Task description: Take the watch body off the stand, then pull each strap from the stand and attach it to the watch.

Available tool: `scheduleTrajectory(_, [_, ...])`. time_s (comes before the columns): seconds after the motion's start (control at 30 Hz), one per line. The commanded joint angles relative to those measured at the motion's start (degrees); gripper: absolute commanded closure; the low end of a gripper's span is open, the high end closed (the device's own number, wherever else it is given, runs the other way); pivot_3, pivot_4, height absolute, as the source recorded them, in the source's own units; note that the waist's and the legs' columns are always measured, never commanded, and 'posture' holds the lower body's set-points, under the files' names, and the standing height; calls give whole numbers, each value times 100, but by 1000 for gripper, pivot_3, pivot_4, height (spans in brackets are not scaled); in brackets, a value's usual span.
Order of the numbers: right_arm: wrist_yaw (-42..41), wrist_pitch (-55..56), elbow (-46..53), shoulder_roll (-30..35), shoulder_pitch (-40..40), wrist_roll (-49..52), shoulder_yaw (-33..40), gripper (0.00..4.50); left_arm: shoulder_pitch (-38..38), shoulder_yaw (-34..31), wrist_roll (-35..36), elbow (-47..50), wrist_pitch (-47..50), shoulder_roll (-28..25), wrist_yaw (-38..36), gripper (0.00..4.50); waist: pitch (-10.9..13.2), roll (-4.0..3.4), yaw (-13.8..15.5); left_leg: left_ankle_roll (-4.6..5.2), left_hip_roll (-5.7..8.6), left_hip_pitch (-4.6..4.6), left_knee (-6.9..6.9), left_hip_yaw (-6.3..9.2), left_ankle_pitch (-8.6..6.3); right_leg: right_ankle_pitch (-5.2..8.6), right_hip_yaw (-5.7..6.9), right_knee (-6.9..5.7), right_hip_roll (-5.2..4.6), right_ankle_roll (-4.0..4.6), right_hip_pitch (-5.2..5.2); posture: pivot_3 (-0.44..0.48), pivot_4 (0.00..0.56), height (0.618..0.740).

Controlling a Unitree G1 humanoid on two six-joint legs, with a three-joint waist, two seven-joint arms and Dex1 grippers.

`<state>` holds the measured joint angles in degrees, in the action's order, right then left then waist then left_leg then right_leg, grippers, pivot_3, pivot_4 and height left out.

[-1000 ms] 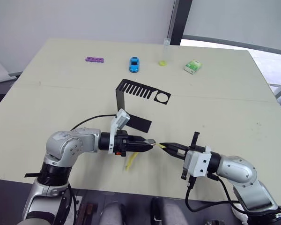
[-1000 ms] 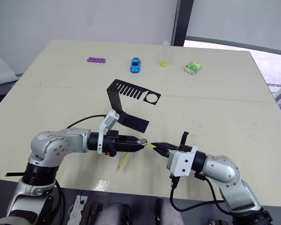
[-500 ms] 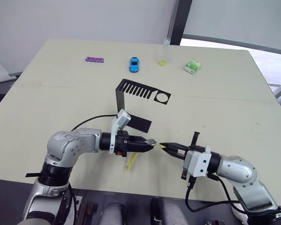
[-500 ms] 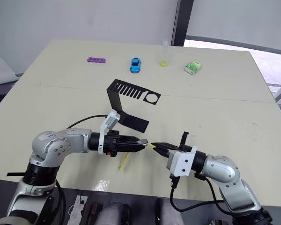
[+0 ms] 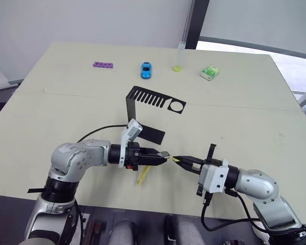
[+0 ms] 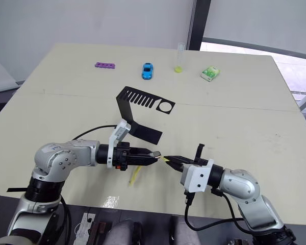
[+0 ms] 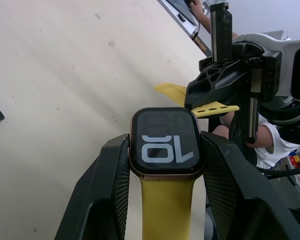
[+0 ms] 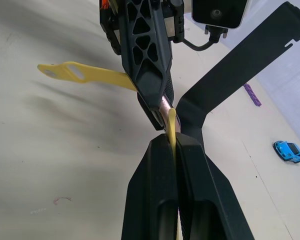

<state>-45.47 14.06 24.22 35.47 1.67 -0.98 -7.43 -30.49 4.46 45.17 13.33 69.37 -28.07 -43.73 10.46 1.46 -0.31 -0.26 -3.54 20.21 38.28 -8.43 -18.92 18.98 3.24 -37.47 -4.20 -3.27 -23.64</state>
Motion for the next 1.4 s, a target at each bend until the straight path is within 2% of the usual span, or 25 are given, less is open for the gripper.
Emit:
scheduleTrajectory(0.03, [33,179,103,-30,110,2,-108,4500,5,68,131,269,-31,54,-55,2898,0,0,0,0,0,0,0,0,0,0,0,0,0,0,0,0,150,740])
scheduleTrajectory(1.4, [238,-203,127,-329,426,-555,-267,4500,3,215,88,296,-11,86,-1,2898,0,0,-3,0,0,0,1,0,0,0,0,-2,0,0,0,0,150,740])
